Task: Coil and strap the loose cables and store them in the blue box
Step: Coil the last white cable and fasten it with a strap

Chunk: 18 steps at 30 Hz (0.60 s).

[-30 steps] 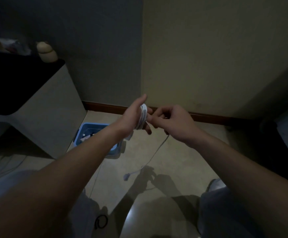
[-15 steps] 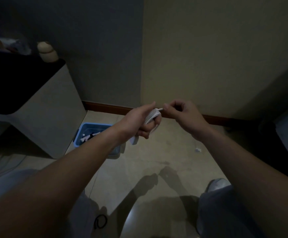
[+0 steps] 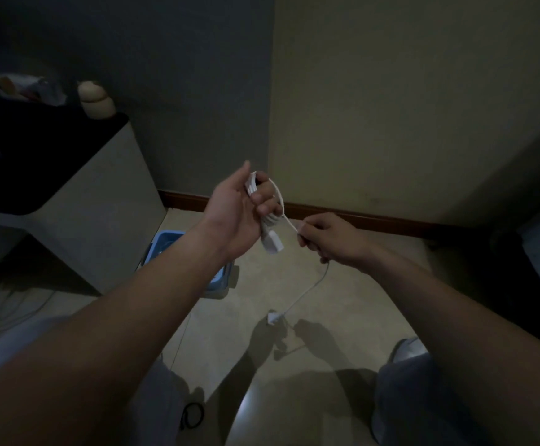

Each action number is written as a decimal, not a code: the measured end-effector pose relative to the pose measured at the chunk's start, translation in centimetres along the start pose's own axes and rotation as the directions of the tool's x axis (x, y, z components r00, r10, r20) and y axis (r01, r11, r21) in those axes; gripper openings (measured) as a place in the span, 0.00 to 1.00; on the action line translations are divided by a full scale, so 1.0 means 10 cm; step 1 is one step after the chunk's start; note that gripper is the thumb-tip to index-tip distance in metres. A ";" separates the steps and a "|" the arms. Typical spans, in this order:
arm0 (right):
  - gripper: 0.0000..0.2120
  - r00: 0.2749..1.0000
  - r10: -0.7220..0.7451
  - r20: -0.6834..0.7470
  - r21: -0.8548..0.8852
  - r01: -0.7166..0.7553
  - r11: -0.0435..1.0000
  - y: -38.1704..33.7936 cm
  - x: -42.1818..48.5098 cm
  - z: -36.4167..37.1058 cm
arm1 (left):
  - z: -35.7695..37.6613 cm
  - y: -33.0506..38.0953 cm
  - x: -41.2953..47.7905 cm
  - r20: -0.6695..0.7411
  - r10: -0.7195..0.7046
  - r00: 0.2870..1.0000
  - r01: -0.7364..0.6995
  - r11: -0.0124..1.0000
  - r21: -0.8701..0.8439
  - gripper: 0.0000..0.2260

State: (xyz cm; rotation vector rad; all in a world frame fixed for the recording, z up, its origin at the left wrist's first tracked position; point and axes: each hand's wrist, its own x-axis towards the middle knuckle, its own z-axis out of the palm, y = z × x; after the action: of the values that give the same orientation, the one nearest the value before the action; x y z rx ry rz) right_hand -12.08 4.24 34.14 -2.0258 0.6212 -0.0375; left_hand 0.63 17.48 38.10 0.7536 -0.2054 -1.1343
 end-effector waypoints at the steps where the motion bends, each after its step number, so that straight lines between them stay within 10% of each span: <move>1: 0.16 0.999 0.012 0.033 0.006 -0.012 1.000 -0.02 -0.01 0.02 | -0.01 0.01 0.01 -0.025 0.014 1.000 -0.015 1.000 -0.024 0.16; 18: 0.09 0.988 -0.154 0.003 0.094 0.153 0.984 -0.26 -0.18 0.13 | 0.07 -0.16 0.02 -0.117 0.071 0.991 0.012 0.808 0.589 0.22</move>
State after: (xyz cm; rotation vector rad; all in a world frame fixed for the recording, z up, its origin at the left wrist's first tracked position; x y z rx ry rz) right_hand -12.26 7.10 36.02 -1.9783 0.4478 -0.1452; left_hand -0.84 16.71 37.51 1.3735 -0.4693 -0.9857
